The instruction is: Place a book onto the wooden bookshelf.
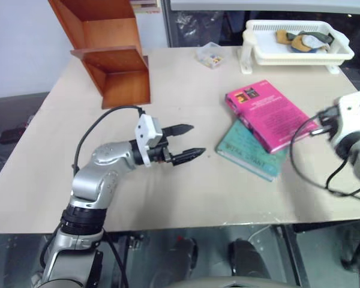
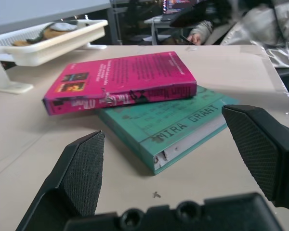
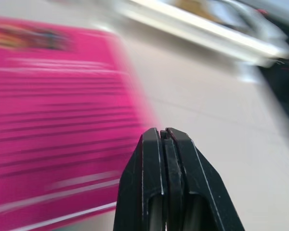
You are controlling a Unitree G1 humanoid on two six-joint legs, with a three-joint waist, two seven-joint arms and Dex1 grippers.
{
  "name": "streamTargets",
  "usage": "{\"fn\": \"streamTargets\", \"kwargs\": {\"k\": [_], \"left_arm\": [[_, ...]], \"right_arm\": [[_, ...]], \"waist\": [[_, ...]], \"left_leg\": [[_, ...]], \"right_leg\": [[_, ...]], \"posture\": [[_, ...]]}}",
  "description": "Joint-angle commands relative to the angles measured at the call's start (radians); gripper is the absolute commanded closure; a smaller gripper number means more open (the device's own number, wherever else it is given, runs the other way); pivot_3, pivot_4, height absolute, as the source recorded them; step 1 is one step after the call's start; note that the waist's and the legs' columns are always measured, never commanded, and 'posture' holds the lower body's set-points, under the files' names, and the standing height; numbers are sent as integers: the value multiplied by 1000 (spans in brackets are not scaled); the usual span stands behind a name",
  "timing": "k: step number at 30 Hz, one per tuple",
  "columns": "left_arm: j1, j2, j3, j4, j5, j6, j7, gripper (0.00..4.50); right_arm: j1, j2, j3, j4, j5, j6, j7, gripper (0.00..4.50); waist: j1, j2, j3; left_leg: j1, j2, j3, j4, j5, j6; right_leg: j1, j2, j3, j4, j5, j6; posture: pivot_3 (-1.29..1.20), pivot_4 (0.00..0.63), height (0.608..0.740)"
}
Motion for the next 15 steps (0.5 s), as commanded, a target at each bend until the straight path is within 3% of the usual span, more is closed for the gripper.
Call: {"fn": "streamTargets", "kwargs": {"k": [1,8,15], "left_arm": [[-5,5,20,-35,-12,-11,6,0],[27,11,36,-75,-21,-4,28,0],[102,20,69,-151,-37,19,74,0]], "right_arm": [[-169,-22,28,275,-24,-46,38,4396],[-499,-26,84,934,-69,-267,171,4396],[-636,-21,113,1221,-51,-353,430,4396]], "waist": [[-6,0,0],[-23,0,0],[-38,0,1]], "left_leg": [[0,0,1,0,0,0],[-3,0,4,-1,0,1],[-3,0,5,-2,-1,1]], "right_leg": [[-1,0,1,0,0,0],[-3,-1,3,-1,0,0],[-4,0,5,-2,0,0]], "posture": [[0,150,740],[0,150,740],[0,150,740]]}}
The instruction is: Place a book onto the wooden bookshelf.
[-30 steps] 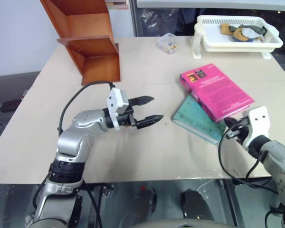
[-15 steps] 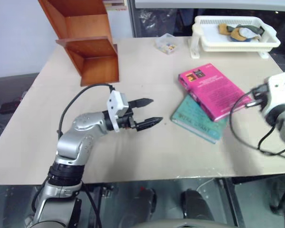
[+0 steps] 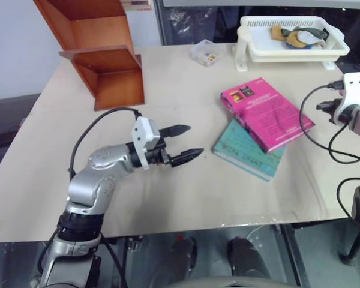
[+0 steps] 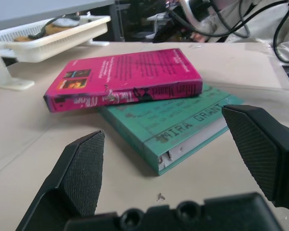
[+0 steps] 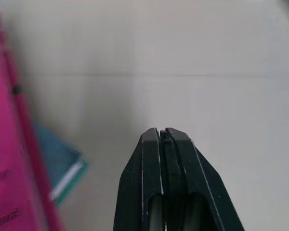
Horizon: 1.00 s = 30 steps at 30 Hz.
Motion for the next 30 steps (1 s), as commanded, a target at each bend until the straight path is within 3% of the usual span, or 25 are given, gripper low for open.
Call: {"fn": "streamTargets", "kwargs": {"k": [1,7,14,21,25,30], "left_arm": [[31,12,32,-79,-29,8,26,0],[52,26,46,-97,-37,16,47,0],[48,46,76,-87,-80,-14,-18,0],[18,75,105,-47,-143,-24,-110,0],[-14,72,87,0,-128,-42,-136,0],[-17,71,85,17,-118,-56,-137,0]], "right_arm": [[-74,-6,12,106,-1,-87,129,4396],[-82,14,68,142,-23,-125,289,4396],[47,28,97,-101,14,-33,409,4396],[127,29,32,-272,58,65,320,4396],[42,75,23,-57,11,-44,170,4396],[-30,134,34,137,-26,-195,106,4396]], "waist": [[-5,0,0],[-9,0,0],[-10,0,0],[-9,1,0],[-11,1,0],[-14,1,0]], "left_leg": [[0,0,0,0,0,0],[0,0,0,0,0,0],[0,0,-1,0,0,0],[0,0,-1,1,0,0],[0,0,-1,1,0,0],[1,0,0,1,0,0]], "right_leg": [[0,0,0,0,0,0],[0,0,0,1,0,0],[0,0,0,1,0,0],[0,0,0,2,0,0],[0,0,0,2,0,0],[0,1,0,2,0,0]], "posture": [[0,150,740],[0,150,740],[0,150,740],[0,150,740],[0,150,740],[0,150,740]]}}
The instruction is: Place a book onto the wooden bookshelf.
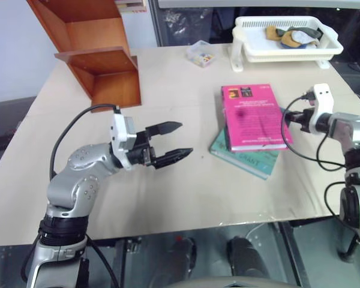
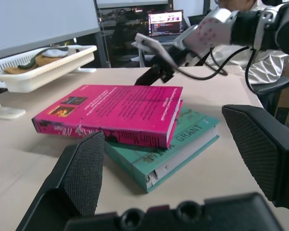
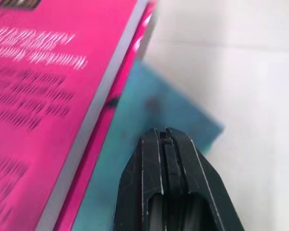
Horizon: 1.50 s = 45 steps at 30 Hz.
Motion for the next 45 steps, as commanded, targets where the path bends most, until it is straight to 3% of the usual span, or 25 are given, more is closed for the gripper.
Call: {"fn": "streamTargets", "kwargs": {"k": [1,8,18,22,26,30,33,37,39,45], "left_arm": [[-7,6,10,3,8,-26,-4,0],[15,13,26,4,16,-30,12,0],[28,34,33,32,38,-24,37,0],[6,31,18,67,61,-30,41,0],[-27,19,1,108,90,-17,68,0],[-71,7,-15,155,68,50,70,0],[-141,-1,-27,229,41,162,78,0],[-316,-29,-66,407,5,433,108,0],[-421,-72,-48,546,-8,543,146,0],[-602,-181,-23,859,28,637,216,0]], "right_arm": [[-46,25,-12,108,-17,-101,-27,4396],[-47,76,6,186,-15,-219,120,4396],[23,114,6,62,12,-194,199,4396],[115,114,-13,-112,42,-159,173,4396],[392,21,-81,-532,26,-87,58,4396],[727,-3,-273,-1041,140,77,-15,3180],[940,19,-366,-1419,265,180,-31,1736],[1140,59,-321,-1845,391,266,-102,69],[1185,60,-234,-1917,385,247,-172,27],[1247,22,-51,-1933,333,122,-385,27]], "waist": [[0,0,0],[-2,0,0],[-3,0,0],[-1,0,0],[17,0,-1],[48,0,-1],[47,1,-1],[29,1,-1],[26,0,-2],[30,-2,-2]], "left_leg": [[0,0,0,0,0,0],[0,0,0,0,0,0],[0,0,-1,0,0,0],[0,0,-1,1,0,0],[-1,-1,-3,1,0,0],[-2,-2,-4,1,0,0],[-2,-1,-3,1,0,0],[1,1,-2,2,-3,4],[3,1,-2,4,-3,4],[3,-1,-1,10,-1,1]], "right_leg": [[0,0,0,0,0,0],[0,0,0,0,0,0],[0,1,0,0,0,0],[0,1,0,1,0,0],[0,0,-3,0,0,0],[-1,-1,-4,-1,0,0],[-1,-1,-3,1,0,0],[0,0,-2,5,0,1],[1,1,-3,7,0,1],[4,0,-3,5,1,3]], "posture": [[0,150,740],[0,150,740],[0,150,740],[0,150,740],[0,150,740],[0,150,740],[0,150,740],[0,150,740],[0,150,740],[0,150,740]]}}
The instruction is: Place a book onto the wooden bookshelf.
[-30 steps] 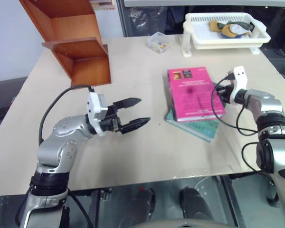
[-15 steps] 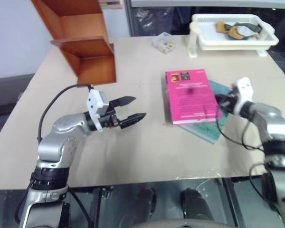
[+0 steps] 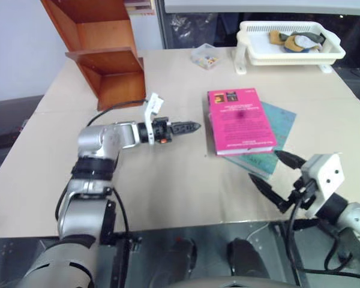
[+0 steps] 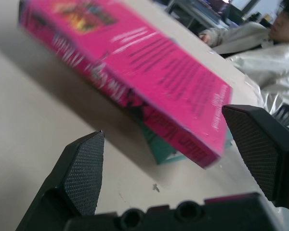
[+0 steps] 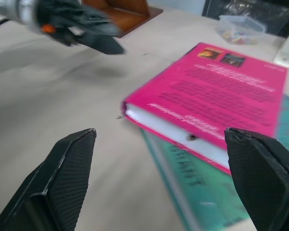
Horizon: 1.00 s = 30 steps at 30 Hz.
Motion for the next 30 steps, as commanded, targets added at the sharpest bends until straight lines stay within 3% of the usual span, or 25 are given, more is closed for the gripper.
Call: {"fn": "streamTargets", "kwargs": {"k": [1,10,14,23,30], "left_arm": [[-114,-87,64,202,1,53,67,0],[-264,-260,172,489,23,-5,170,0],[-314,-342,276,629,8,-78,279,0],[-369,-396,418,777,18,-194,367,0],[-367,-397,468,806,26,-223,390,3210]], "right_arm": [[47,-35,64,-30,-38,-103,-146,27],[196,-176,154,-30,-3,-331,-361,27],[213,-242,177,-30,10,-380,-449,27],[192,-380,211,-30,89,-419,-611,27],[200,-494,218,-30,160,-472,-712,0]], "waist": [[9,-1,0],[26,-4,2],[32,-6,2],[29,-7,3],[30,-8,3]], "left_leg": [[-1,0,0,0,0,-1],[-4,-1,-1,1,1,-1],[-4,-1,-1,1,1,-1],[-4,-1,-1,2,0,-1],[-4,-1,-1,3,0,-1]], "right_leg": [[-1,0,0,0,0,0],[-3,0,-1,-1,0,0],[-2,0,-1,-1,0,0],[-1,0,-1,-1,0,0],[0,0,-1,-1,0,1]], "posture": [[0,150,740],[0,150,740],[0,150,740],[0,150,740],[0,150,740]]}}
